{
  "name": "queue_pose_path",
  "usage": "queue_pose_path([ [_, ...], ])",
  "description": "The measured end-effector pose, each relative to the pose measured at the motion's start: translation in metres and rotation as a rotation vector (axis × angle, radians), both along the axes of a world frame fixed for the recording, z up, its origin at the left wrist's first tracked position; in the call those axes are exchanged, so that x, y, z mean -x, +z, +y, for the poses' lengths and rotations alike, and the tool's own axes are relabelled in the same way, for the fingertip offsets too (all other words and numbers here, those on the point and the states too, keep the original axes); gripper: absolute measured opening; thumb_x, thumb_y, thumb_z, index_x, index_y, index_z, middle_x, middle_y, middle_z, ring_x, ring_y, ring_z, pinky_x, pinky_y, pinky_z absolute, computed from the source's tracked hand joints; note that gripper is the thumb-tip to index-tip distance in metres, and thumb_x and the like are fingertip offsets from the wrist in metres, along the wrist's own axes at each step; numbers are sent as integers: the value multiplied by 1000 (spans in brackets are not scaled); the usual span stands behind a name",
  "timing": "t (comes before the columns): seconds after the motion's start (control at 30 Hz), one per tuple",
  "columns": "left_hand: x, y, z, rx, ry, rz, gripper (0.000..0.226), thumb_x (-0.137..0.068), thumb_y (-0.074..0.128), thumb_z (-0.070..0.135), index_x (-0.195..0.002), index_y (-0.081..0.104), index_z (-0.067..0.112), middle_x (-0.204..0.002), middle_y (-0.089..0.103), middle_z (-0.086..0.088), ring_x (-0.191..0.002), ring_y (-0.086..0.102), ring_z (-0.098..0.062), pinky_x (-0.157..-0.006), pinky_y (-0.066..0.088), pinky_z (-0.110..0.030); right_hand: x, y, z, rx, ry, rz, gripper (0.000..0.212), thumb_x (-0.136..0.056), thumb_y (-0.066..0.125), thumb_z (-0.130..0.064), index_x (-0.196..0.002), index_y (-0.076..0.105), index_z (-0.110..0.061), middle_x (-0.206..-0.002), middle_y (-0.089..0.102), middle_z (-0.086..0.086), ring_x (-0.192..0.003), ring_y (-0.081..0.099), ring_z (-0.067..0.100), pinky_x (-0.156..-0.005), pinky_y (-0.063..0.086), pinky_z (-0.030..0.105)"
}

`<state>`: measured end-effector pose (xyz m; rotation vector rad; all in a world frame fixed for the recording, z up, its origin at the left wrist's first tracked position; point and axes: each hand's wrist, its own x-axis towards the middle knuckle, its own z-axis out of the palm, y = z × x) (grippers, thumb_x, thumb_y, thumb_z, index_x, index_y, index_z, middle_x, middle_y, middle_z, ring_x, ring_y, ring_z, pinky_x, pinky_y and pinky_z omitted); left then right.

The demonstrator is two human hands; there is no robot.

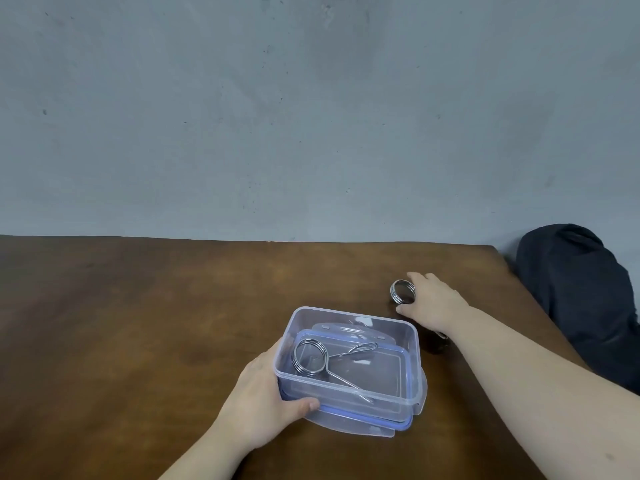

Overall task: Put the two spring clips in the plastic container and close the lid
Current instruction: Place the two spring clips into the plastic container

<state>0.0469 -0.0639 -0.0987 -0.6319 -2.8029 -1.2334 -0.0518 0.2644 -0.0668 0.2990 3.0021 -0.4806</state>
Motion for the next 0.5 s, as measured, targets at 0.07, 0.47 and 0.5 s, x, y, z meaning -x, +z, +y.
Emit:
queue_pose_path([
  [0.07,2,-2,0,16,8,-1,88,-64,85,42,-137,38,55,-125,62,32,-117,58,-1,-101,51,-36,2,-3,0,-4,-6,-12,79,-87,67,-35,-156,31,-24,-144,45,11,-128,52,37,-103,45,46],
  [0.47,11,-9,3,96,40,44,81,-58,71,70,-114,15,86,-113,39,50,-107,41,19,-107,35,-28,-17,15,20,411,-100,2,28,-80,71,-22,-108,66,-23,-98,72,4,-81,65,17,-70,52,33],
  [0.5,13,-9,4,106,38,45,79,-59,71,70,-116,18,82,-114,37,49,-109,42,13,-109,35,-31,-19,28,16,488,-93,71,27,-82,70,-19,-108,67,-25,-98,73,2,-80,65,15,-67,49,30],
])
